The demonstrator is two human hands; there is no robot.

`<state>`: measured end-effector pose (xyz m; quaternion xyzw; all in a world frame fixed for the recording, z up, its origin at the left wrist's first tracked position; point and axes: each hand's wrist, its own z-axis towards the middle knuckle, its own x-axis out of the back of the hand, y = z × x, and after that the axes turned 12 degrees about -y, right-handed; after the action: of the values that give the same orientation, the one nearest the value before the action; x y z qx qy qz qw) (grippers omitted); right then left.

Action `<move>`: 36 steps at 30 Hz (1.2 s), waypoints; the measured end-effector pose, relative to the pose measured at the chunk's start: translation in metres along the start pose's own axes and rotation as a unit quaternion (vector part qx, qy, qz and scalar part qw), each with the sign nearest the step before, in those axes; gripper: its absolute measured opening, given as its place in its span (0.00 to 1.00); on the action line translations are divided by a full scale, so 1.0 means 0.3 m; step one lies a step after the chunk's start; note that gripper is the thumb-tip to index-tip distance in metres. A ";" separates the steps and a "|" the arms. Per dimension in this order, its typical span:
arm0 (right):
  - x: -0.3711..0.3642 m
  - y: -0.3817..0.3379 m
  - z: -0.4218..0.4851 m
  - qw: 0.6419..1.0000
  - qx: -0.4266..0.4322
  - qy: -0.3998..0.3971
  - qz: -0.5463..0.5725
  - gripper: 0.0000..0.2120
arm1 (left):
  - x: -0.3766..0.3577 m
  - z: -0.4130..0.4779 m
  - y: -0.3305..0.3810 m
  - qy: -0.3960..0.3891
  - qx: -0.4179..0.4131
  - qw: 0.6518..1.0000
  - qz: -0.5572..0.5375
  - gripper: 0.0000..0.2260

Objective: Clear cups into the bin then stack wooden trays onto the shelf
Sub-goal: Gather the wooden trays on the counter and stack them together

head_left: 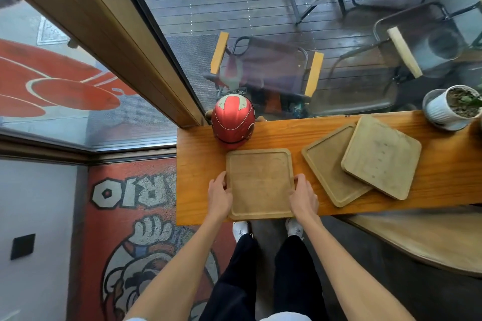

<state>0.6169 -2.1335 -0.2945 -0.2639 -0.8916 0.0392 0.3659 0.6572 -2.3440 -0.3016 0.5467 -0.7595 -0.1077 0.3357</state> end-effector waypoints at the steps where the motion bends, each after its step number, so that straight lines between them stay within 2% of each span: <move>1: -0.006 0.006 -0.003 1.000 0.004 0.004 0.009 0.15 | -0.010 -0.003 -0.008 0.001 0.001 1.000 0.010 0.28; 6: -0.030 0.021 -0.011 0.999 0.023 0.018 0.040 0.16 | -0.039 -0.022 -0.021 0.009 0.005 0.999 0.031 0.32; 13: -0.014 0.025 -0.001 0.999 0.030 -0.028 0.014 0.17 | -0.023 -0.047 -0.035 -0.007 -0.002 0.998 0.068 0.28; 21: 0.064 0.084 0.008 0.988 0.083 -0.126 0.024 0.20 | -0.071 -0.062 0.106 -0.021 0.100 0.983 0.155 0.31; 23: 0.121 0.131 -0.002 0.990 0.113 -0.083 0.036 0.20 | -0.111 -0.094 0.169 0.013 0.109 0.974 0.198 0.34; 26: 0.276 0.241 0.021 0.983 0.154 0.045 0.089 0.13 | -0.197 -0.105 0.298 0.100 -0.012 0.953 0.287 0.33; 29: 0.496 0.385 0.121 0.976 0.108 0.134 0.134 0.11 | -0.334 -0.057 0.492 0.104 -0.119 0.953 0.257 0.22; 32: 0.681 0.554 0.245 0.975 -0.018 0.169 0.141 0.13 | -0.508 -0.008 0.701 0.070 -0.129 0.974 0.172 0.14; 34: 0.762 0.646 0.306 0.974 -0.124 0.135 0.132 0.15 | -0.636 0.019 0.809 0.042 -0.117 0.985 0.117 0.12; 36: 0.793 0.715 0.363 0.966 -0.180 0.062 0.173 0.18 | -0.745 0.044 0.882 0.010 -0.076 0.993 0.088 0.11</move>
<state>0.4973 -1.8173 -0.2800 -0.4774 -0.8003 -0.0754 0.3548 0.4879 -2.0447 -0.2587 0.4517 -0.7906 -0.1297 0.3924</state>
